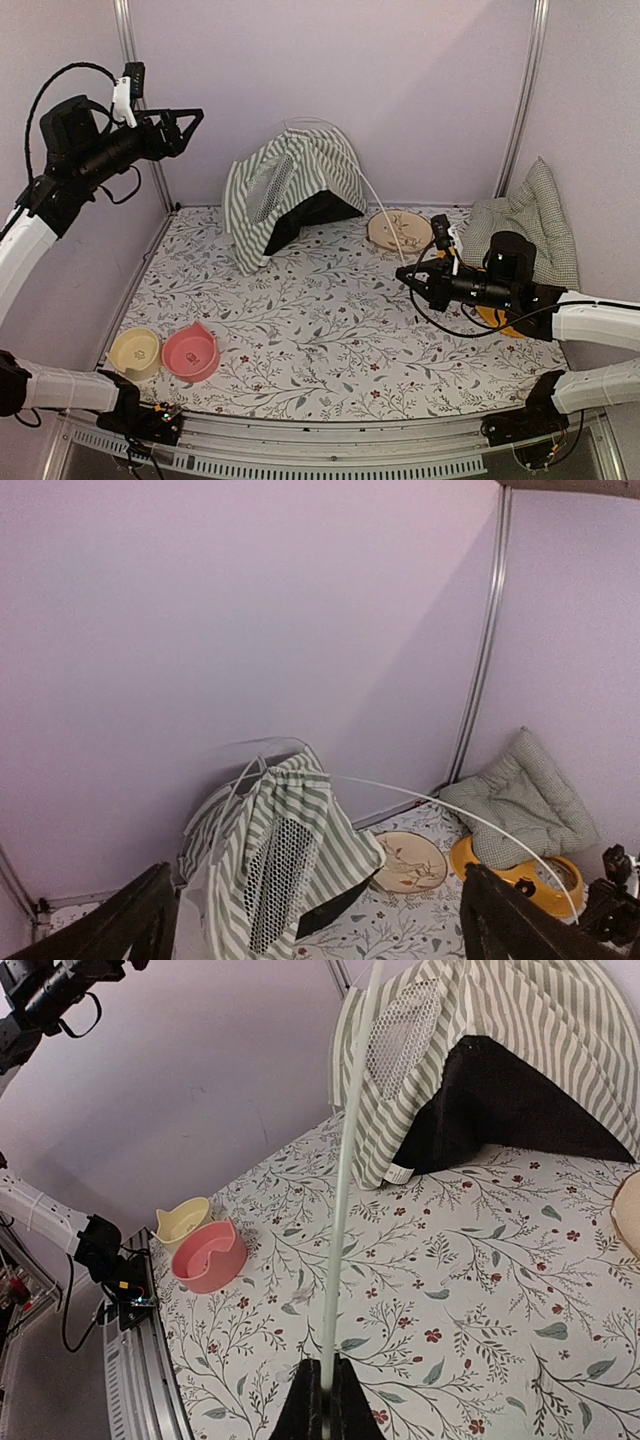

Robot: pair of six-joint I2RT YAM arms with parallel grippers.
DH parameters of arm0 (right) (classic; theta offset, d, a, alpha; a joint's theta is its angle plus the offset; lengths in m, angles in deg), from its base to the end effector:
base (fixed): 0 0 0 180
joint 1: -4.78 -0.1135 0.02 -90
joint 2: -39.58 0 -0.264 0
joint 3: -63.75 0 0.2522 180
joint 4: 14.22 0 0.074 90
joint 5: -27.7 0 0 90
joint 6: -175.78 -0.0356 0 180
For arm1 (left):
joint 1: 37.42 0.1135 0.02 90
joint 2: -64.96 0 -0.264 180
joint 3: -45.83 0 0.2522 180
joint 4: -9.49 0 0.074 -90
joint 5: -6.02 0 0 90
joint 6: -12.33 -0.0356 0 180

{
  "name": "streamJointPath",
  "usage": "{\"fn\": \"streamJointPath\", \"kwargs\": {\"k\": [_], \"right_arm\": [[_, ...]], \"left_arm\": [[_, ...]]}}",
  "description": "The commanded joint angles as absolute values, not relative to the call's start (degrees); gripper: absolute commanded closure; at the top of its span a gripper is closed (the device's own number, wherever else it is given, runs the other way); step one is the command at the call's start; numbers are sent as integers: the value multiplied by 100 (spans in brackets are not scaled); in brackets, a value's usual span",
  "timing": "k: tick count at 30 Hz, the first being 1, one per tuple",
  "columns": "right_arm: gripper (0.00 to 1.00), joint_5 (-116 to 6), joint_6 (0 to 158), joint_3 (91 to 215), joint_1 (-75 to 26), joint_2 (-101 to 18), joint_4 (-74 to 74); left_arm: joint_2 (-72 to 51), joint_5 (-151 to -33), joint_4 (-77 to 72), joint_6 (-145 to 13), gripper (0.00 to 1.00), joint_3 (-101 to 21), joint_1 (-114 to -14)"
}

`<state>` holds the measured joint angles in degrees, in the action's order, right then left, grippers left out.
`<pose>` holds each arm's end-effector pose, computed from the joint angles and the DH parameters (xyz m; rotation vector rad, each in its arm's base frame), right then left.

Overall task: Set up the pet tent
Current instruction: Pick up the tent fabric from the tent.

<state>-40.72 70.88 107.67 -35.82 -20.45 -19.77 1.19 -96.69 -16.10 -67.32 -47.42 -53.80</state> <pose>0.1704 0.1633 0.2526 -0.6919 1.7258 1.0202 0.2197 -0.0728 0.4818 0.2605 1.5062 -0.5400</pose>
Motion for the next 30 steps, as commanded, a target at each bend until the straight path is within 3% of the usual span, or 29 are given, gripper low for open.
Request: {"fn": "streamJointPath", "kwargs": {"k": [1,5,11,19,30], "right_arm": [[100,-4030,6990,11348,-3630,-2113,-2746],[100,-4057,6965,11699,-3881,-2332,-2743],[100,-4149,6893,12240,-4386,-2750,-2728],[100,-4780,6643,12753,-4893,-3226,-2766],[100,-5264,6482,12969,-5237,-3504,-2751]], "left_arm": [[322,-8192,-1011,-6859,1,-3695,-6669],[123,-7130,-166,-6640,2,-2700,-7883],[-849,-6086,1591,-6498,8,-1925,-8577],[-2061,-4640,3459,-6762,9,-1975,-8763],[-2712,-3813,3983,-6749,6,-2573,-8539]]}}
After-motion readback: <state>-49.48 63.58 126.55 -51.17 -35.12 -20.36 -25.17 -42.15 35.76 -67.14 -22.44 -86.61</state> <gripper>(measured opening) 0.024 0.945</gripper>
